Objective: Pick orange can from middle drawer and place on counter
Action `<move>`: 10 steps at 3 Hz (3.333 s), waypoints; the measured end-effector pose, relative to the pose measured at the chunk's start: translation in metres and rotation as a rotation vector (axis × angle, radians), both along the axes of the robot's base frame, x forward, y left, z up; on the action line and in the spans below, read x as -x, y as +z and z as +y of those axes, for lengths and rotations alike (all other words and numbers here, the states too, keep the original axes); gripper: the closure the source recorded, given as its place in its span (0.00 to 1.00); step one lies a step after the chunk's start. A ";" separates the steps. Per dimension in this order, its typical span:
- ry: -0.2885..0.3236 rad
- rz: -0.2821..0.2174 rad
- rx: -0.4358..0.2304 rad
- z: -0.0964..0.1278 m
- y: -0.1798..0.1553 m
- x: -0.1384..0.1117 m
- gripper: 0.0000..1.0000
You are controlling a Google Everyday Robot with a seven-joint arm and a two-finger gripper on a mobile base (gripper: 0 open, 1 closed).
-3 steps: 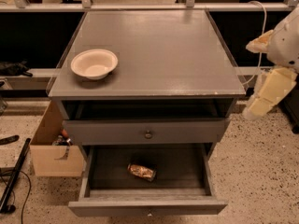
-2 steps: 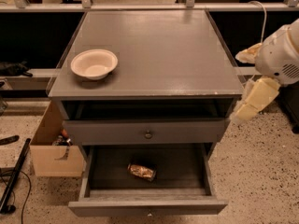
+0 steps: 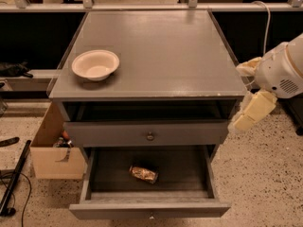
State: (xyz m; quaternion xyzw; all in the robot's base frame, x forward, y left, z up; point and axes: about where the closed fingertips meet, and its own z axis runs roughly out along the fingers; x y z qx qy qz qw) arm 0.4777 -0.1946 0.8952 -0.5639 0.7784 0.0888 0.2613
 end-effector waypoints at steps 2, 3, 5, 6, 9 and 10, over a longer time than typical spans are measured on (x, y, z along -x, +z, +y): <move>-0.109 -0.002 -0.131 0.017 -0.021 0.014 0.00; -0.192 -0.011 -0.248 0.039 -0.102 0.032 0.00; -0.224 0.003 -0.291 0.049 -0.126 0.032 0.00; -0.257 0.074 -0.341 0.072 -0.179 0.038 0.00; -0.313 0.192 -0.430 0.115 -0.291 0.037 0.00; -0.312 0.193 -0.430 0.116 -0.291 0.037 0.00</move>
Offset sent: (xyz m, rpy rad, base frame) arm -0.0446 0.0364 -0.1087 0.3250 0.0784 -0.2874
